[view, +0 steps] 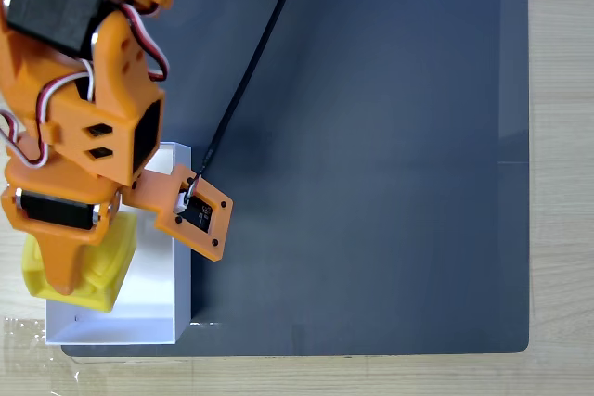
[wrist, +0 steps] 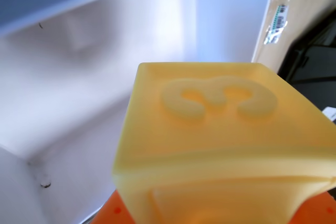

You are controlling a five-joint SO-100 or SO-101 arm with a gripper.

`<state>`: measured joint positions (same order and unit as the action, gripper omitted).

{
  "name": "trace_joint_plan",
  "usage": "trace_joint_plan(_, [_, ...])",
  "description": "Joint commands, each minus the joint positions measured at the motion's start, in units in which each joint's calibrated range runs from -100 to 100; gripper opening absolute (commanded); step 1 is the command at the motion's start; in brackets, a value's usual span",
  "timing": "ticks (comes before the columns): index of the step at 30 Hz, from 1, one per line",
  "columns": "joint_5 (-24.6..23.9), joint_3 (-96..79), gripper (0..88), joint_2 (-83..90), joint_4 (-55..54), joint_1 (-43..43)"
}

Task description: Grasp a yellow block and put it in the box

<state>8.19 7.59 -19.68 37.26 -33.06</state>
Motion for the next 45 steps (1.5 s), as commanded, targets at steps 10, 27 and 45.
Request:
trace_joint_plan(10, [1.7,3.2,39.7,-0.2,5.8,0.5])
trace_joint_plan(27, [0.4,3.1,41.5,10.4,13.8,5.4])
trace_joint_plan(45, [-6.7,-14.2,1.4,59.4,41.1,21.8])
